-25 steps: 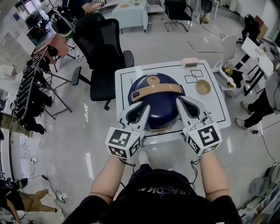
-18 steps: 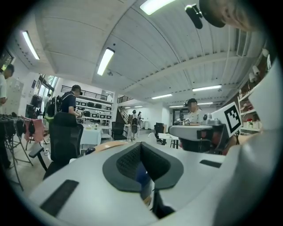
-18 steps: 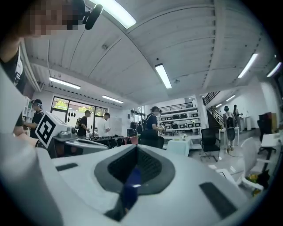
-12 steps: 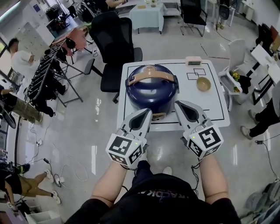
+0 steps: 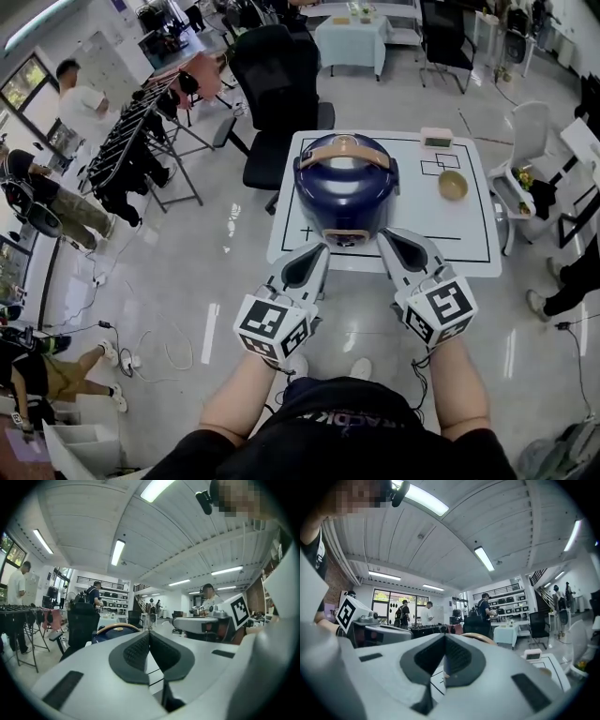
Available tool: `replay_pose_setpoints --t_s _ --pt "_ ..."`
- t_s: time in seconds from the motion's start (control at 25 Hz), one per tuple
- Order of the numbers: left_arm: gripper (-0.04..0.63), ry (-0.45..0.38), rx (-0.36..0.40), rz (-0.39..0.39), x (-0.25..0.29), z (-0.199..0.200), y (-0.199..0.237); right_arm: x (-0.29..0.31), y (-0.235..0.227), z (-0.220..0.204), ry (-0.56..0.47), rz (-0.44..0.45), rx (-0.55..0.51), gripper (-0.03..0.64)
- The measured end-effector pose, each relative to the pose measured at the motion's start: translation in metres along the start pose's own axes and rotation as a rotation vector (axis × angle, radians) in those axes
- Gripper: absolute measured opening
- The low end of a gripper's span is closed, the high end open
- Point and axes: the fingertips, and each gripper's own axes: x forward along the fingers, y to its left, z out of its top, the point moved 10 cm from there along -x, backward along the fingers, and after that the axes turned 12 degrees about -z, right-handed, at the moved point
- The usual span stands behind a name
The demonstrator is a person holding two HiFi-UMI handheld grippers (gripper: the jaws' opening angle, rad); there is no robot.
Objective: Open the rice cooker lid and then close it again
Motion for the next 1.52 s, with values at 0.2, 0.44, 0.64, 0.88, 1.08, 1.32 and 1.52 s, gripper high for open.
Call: replay_pose_setpoints --t_s 0.2,0.44,0.64,0.88,1.08,1.32,1.52 --pt "0.003 -0.001 -0.005 0.013 -0.02 0.0 0.004 0.004 0.021 0.001 -0.003 0.013 0.006 0.002" --pt "0.003 -0.007 -0.033 0.0 -0.047 -0.001 0.016 0.007 0.053 0.001 0.001 0.004 0.011 0.002" --pt "0.003 -0.018 -0.039 -0.042 -0.06 -0.001 0.023 0.004 0.07 0.003 0.007 -0.037 0.011 0.002" --pt "0.003 -0.03 -0.047 -0.096 -0.073 -0.001 0.032 0.0 0.091 0.006 0.006 -0.093 0.007 0.002" --pt "0.003 -0.036 -0.056 -0.132 -0.083 -0.001 0.04 -0.002 0.106 0.006 0.016 -0.128 -0.001 0.001" --pt "0.003 -0.039 -0.048 -0.166 -0.086 0.002 0.045 -0.005 0.114 0.008 0.012 -0.161 -0.009 0.0" --pt "0.003 -0.043 -0.038 -0.183 -0.089 0.008 0.045 -0.006 0.118 0.013 0.006 -0.175 -0.013 0.001"
